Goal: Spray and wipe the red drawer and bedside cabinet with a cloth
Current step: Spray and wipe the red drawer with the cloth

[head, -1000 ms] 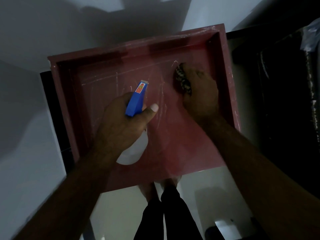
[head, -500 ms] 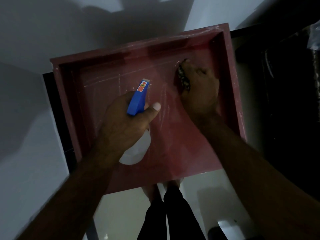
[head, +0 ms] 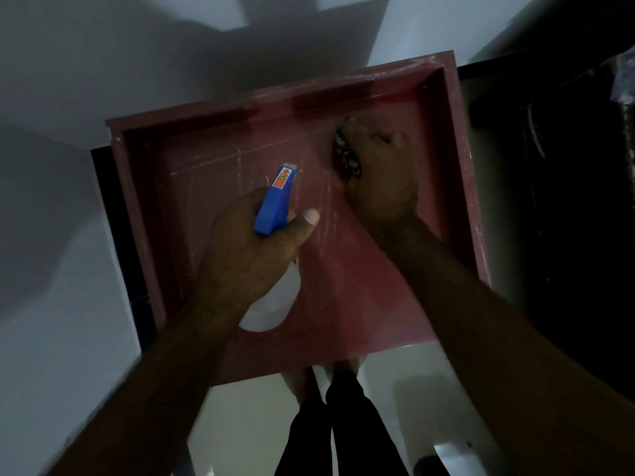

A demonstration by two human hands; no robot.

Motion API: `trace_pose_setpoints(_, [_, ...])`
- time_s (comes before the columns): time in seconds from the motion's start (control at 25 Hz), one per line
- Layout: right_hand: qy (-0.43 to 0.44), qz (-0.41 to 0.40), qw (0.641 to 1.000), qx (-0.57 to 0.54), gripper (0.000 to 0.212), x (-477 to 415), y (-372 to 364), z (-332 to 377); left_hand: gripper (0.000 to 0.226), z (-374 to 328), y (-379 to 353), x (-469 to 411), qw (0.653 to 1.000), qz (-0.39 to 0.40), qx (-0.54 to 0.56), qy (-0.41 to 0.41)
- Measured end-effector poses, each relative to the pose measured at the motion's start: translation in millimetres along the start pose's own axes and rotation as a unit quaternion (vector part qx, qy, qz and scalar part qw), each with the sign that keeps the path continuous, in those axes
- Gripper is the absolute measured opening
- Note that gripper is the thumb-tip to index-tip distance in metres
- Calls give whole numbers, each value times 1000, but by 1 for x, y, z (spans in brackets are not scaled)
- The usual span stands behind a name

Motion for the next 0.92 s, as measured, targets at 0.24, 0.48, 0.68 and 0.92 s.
trace_pose_setpoints(0.24, [-68, 0, 997, 26, 61, -6, 1, -25, 38, -3, -6, 6, 1000, 16, 0, -6])
trace_pose_setpoints(0.48, [-18, 8, 999, 30, 54, -14, -8, 5, 42, 6, -4, 8, 1000, 15, 19, 8])
trace_pose_setpoints(0.68, [-1, -5, 1000, 11, 52, -18, -2, -9, 41, 6, 6, 10, 1000, 5, -2, 13])
trace_pose_setpoints(0.92, [-10, 8, 1000, 18, 55, -18, -13, 12, 42, 6, 14, 8, 1000, -9, -6, 7])
Point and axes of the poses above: each hand's wrist, its own x-axis away from the middle knuckle, its own y-axis out of the back of the hand, z = x × y, the point moved 9 cm from there along -x, towards the middle knuckle, and after that the axes turned 13 degrees about x, right-handed, at the moved point
